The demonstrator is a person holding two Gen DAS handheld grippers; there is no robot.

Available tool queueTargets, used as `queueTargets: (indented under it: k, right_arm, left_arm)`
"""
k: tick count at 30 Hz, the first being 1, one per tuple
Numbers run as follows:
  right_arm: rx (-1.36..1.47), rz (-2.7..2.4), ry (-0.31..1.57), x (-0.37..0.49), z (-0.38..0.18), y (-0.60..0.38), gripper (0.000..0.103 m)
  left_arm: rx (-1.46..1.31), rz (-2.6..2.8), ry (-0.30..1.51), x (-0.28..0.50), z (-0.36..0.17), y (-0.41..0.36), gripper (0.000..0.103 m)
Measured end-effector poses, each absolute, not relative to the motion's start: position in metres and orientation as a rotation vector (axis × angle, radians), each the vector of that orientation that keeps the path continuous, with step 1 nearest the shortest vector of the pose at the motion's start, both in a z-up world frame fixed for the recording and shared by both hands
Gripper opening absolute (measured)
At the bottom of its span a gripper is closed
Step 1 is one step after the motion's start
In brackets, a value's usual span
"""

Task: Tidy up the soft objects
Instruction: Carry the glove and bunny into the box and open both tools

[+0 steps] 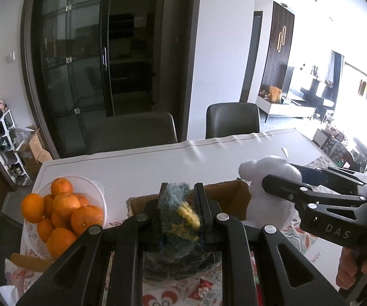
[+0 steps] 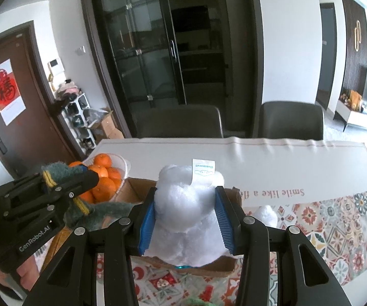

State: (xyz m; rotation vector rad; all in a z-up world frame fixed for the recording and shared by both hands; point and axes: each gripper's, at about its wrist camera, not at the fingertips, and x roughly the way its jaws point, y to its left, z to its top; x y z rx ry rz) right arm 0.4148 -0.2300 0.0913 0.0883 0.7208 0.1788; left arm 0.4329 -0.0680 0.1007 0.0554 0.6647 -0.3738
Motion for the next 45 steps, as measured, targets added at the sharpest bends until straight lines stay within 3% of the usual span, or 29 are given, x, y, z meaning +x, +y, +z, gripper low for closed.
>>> queueTargets:
  k: [24,28,35,45]
  right_arm:
    - [0.104,0.262,0.975,0.491,-0.014,-0.225,0.045]
    - [0.083,0.253,1.015,0.497,-0.028,-0.226,0.047]
    - [0.006,0.228,1.025,0.496,-0.032,-0.220,0.055]
    - [0.068,0.211,0.972,0.474,-0.009,-0.228,0.060]
  left_arm:
    - [0.101,-0.394,0.861,0.492,0.005,-0.088,0.022]
    - [0.156,-0.377,0.893,0.492,-0.011,-0.093,0.031]
    - [0.207,-0.302,0.869,0.484,-0.012,-0.088,0.071]
    - [0.178,-0.248,0.838,0.460,0.010,-0.076,0.083]
